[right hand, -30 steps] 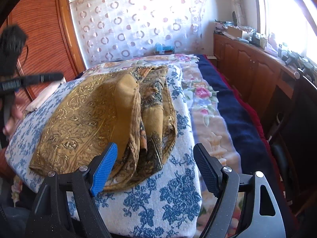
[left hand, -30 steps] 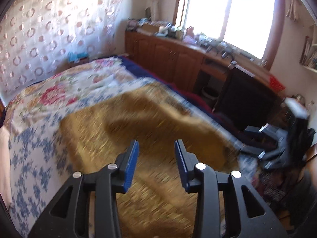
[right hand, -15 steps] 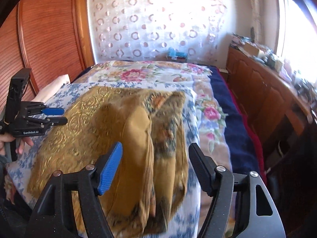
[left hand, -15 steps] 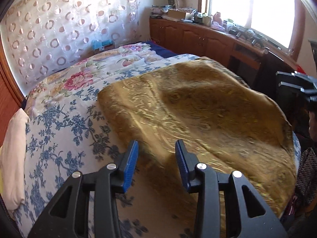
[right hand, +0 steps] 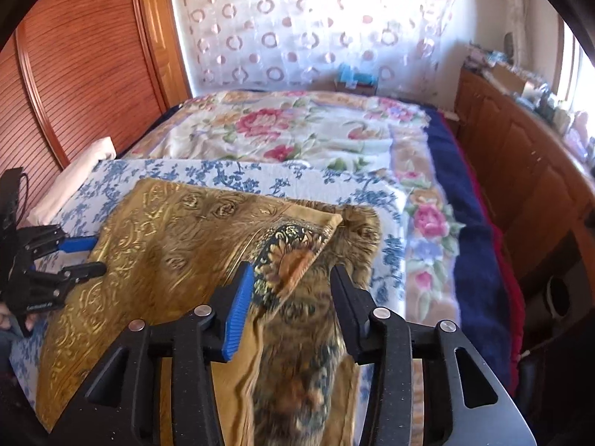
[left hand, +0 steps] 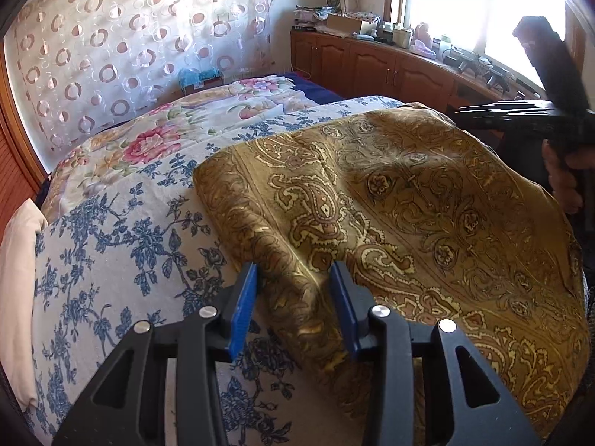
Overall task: Fold small clothes
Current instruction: 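Move the right gripper to the opposite side edge of the shirt, then grasp the shirt side with the right gripper, fold it inward and open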
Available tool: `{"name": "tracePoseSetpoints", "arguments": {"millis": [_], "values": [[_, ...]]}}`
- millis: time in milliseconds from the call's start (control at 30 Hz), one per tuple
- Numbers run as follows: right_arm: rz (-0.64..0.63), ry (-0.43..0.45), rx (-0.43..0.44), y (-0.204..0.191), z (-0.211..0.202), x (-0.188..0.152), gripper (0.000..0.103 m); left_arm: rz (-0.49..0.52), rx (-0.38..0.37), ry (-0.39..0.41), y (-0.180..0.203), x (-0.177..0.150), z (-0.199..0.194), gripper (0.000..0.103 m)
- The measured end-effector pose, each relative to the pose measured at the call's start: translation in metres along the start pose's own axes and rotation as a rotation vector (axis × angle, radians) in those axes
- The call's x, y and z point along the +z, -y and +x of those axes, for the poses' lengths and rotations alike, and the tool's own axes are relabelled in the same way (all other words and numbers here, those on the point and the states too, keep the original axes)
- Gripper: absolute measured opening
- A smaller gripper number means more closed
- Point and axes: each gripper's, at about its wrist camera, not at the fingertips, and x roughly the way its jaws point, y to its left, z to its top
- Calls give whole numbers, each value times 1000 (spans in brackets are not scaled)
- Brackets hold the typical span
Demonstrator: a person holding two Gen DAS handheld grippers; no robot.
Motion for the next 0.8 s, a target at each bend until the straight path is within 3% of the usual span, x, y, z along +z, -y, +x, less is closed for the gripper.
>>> {"name": "tracePoseSetpoints", "arguments": {"millis": [267,367,433,467,533,800], "values": [[36,-47,84,15,35,14,37,-36,-34,-6,-9,0,0,42],[43,-58,115,18,40,17,25,-32,-25,-8,-10,1,0,44],[29,-67,131,16,42,19,10,-39,-29,-9,-11,0,0,45],[15,-73,136,13,43,20,7,-46,-32,-10,-13,0,0,47],[-16,-72,128,7,42,22,2,-68,-34,-18,-16,0,1,52],[-69,45,-2,0,11,45,0,-71,-53,-1,-19,-4,-5,52]]}}
